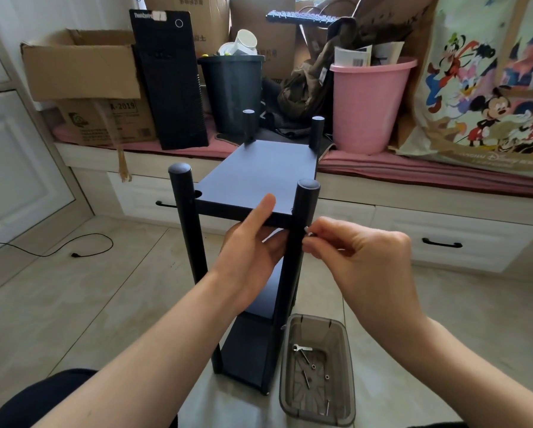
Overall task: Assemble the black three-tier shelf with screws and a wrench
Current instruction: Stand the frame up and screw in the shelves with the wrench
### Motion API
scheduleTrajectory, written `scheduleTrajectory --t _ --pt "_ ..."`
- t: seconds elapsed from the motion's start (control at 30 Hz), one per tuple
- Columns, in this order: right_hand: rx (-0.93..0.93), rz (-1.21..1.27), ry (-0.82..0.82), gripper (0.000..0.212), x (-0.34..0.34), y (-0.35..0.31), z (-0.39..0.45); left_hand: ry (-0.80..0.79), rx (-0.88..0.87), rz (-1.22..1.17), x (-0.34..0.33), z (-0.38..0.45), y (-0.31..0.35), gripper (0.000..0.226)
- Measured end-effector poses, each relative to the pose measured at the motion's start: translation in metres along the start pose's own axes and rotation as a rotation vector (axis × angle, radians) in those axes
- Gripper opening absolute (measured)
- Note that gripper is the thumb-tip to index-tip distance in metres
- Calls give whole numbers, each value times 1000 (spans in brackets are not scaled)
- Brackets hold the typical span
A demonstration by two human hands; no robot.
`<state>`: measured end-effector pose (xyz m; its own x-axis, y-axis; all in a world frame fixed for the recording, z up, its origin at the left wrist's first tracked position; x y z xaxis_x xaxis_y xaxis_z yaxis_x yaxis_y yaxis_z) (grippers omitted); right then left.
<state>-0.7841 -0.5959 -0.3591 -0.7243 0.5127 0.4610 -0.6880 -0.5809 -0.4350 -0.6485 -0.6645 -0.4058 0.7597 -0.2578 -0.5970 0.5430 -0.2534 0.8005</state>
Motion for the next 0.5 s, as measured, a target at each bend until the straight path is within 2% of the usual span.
scheduleTrajectory --t 0.1,0.2,0.33,0.5 --pt "25 -13 4 9 0 1 0 74 63 -25 0 5 5 51" --pt "54 -24 20 12 1 -1 -1 71 36 -65 -3 10 9 17" --pt "71 -61 34 15 2 0 -1 18 14 -104 -6 14 10 21" --pt "108 -112 4 12 2 0 -2 -41 5 -117 -7 15 6 11"
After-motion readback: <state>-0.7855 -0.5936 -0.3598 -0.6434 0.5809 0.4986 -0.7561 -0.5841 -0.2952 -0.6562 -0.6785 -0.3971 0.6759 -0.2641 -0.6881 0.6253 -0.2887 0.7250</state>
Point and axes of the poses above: each hand's wrist, its own z-axis towards the middle knuckle, its own x-axis out of the back of the hand, y = z × x, the point moved 4 cm from there along z, towards the middle knuckle, and after that the axes turned 6 degrees about x, right-handed, at the moved point
